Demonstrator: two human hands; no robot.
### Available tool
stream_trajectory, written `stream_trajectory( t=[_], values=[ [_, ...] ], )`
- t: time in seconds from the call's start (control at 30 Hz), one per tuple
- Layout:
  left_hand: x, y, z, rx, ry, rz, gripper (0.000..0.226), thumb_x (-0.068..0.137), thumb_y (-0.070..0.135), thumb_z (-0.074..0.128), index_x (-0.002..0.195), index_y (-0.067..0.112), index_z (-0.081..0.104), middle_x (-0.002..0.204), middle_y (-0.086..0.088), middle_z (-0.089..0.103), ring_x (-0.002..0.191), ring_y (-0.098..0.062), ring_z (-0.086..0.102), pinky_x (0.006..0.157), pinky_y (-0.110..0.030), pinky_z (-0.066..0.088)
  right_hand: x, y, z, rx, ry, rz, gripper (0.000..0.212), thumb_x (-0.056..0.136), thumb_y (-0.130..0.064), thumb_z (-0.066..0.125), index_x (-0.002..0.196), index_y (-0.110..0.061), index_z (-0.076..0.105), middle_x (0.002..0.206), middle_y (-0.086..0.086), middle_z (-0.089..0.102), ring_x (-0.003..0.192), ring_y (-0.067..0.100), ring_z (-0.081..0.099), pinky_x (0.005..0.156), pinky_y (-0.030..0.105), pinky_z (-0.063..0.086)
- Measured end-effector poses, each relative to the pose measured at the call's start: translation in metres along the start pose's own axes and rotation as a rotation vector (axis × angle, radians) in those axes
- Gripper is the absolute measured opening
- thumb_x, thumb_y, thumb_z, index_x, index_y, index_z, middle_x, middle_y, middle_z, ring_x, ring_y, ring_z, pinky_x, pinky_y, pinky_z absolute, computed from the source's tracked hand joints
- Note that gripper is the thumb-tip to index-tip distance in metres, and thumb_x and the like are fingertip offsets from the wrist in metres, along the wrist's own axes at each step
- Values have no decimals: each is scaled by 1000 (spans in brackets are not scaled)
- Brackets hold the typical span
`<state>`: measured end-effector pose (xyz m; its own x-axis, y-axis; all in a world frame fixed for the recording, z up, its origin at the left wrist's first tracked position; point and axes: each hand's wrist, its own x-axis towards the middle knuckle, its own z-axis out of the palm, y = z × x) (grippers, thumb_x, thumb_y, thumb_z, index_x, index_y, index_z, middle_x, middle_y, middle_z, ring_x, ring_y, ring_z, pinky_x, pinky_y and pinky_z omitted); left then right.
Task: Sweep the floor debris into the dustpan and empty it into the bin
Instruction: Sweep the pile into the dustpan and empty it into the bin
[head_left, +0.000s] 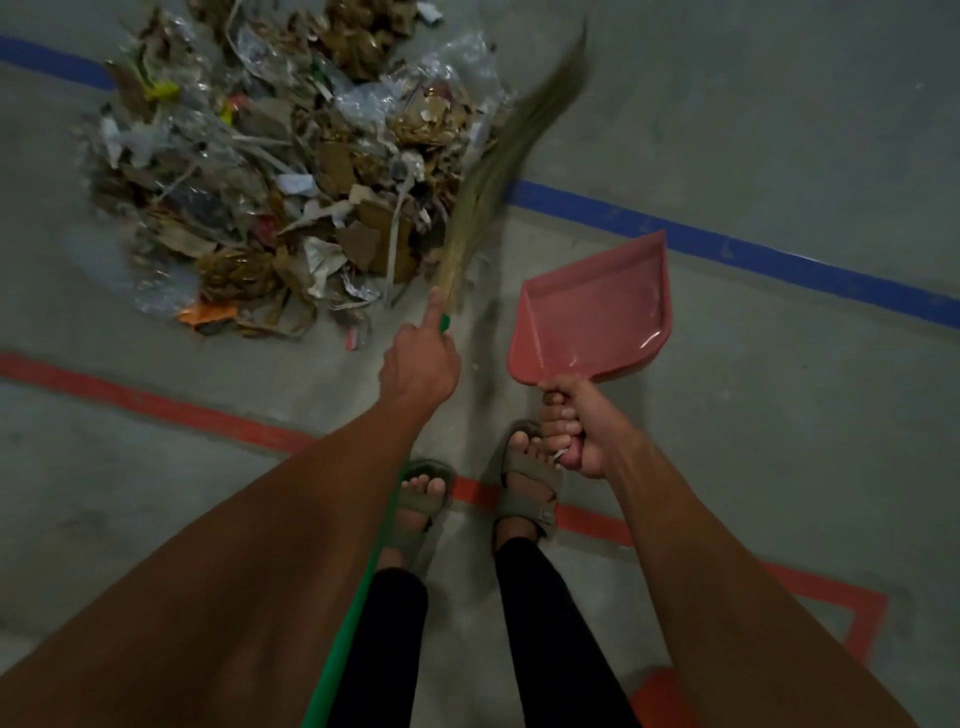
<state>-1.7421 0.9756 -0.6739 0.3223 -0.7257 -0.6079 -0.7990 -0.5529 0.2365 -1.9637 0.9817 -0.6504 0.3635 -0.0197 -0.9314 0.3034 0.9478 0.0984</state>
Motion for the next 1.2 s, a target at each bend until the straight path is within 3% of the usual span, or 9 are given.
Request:
stream_trajectory(
  t=[0.2,0.3,0.43,0.53,0.77,0.9,1.0,1.07,1.2],
  values=[
    [-10,-8,-34,-108,67,177,60,106,37,45,161,43,22,127,-14,64,111,-34,60,93,-41,43,6,5,14,-42,-104,157,37,93,-17,53,61,-24,36,43,-12,24,30,3,20,31,18,18],
    [4,-15,-43,-257,75,185,59,104,37,51,158,47,29,129,-12,66,99,-21,63,86,-28,45,18,12,17,-50,-213,243,36,91,-17,53,62,-24,34,42,-12,25,30,3,20,31,19,18],
    [33,-32,-50,-333,67,143,57,101,48,49,151,64,25,115,-11,67,86,-25,66,82,-38,56,41,25,20,-40,-319,324,35,91,-15,52,60,-22,37,40,-12,28,28,4,22,32,19,19],
    [57,-43,-53,-342,102,135,58,102,46,50,152,62,26,106,-7,65,80,-20,63,74,-32,50,63,34,21,-20,-352,367,36,93,-16,47,58,-21,39,39,-11,29,27,4,23,33,18,17],
    [119,-64,-55,-308,224,97,58,103,45,48,155,56,27,110,-8,64,78,-16,58,74,-28,42,131,26,21,85,-423,434,36,97,-14,46,63,-20,37,42,-11,25,30,5,19,28,21,28],
    [165,-66,-56,-361,251,83,60,98,49,44,155,57,25,123,-9,67,98,-27,66,89,-41,56,170,0,23,84,-526,431,38,85,-3,69,64,-17,40,39,-7,34,30,6,23,31,22,29],
    [195,-54,-62,-387,264,53,59,99,49,42,155,57,24,122,-4,61,98,-21,62,94,-35,53,185,-30,31,31,-492,399,35,97,-13,53,65,-17,41,40,-9,31,31,5,21,30,22,29],
    [217,-41,-65,-366,259,54,59,102,45,41,158,53,24,124,-5,59,95,-18,61,86,-30,50,191,-54,39,-10,-461,370,40,105,-22,38,65,-18,40,43,-12,24,32,3,18,29,22,27],
    [244,-22,-66,-301,148,35,61,102,40,40,162,40,25,143,-23,54,116,-37,59,97,-37,51,199,-86,51,-70,-468,337,37,104,-23,40,68,-22,34,43,-11,25,32,3,17,31,20,22]
  ],
)
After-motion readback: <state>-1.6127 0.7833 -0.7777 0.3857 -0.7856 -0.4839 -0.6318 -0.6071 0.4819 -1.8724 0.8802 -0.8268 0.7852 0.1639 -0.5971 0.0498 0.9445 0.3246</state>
